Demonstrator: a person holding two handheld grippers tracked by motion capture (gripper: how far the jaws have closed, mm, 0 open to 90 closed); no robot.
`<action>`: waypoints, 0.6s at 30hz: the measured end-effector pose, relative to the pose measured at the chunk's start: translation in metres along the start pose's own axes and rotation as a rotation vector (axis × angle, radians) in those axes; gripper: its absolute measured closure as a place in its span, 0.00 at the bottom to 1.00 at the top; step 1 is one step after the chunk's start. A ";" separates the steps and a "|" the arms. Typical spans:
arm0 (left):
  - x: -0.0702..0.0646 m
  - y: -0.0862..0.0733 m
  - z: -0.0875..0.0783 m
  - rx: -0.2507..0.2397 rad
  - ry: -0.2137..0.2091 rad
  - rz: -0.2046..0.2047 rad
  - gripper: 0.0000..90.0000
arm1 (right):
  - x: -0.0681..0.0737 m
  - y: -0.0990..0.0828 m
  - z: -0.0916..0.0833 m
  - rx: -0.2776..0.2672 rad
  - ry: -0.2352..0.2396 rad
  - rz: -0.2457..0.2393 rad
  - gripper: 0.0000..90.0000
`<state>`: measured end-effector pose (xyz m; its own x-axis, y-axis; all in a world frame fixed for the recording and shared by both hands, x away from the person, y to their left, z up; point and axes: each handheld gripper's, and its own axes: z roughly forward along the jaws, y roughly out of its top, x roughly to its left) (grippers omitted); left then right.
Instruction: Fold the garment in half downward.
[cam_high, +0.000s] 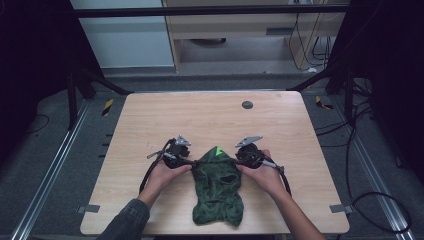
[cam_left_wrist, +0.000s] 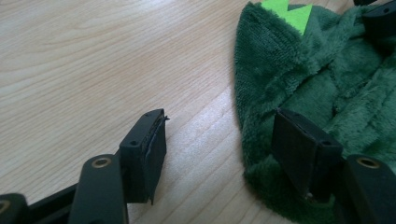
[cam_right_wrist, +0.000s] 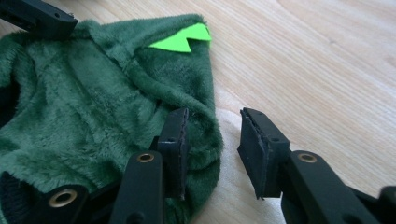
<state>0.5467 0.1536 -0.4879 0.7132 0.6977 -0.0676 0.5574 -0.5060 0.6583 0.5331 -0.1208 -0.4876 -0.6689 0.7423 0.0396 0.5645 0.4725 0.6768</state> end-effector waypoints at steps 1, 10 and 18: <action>-0.001 0.000 0.001 0.002 0.000 0.002 0.39 | 0.001 0.000 0.001 0.004 0.004 0.003 0.68; -0.006 -0.001 0.005 0.005 0.001 0.037 0.48 | 0.005 -0.002 0.005 0.025 -0.010 -0.024 0.66; -0.013 0.000 0.002 0.030 -0.055 0.052 0.82 | 0.010 0.001 0.005 0.051 0.010 -0.055 0.82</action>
<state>0.5385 0.1429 -0.4886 0.7630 0.6420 -0.0753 0.5309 -0.5560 0.6395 0.5288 -0.1106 -0.4903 -0.7043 0.7098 0.0113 0.5507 0.5363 0.6396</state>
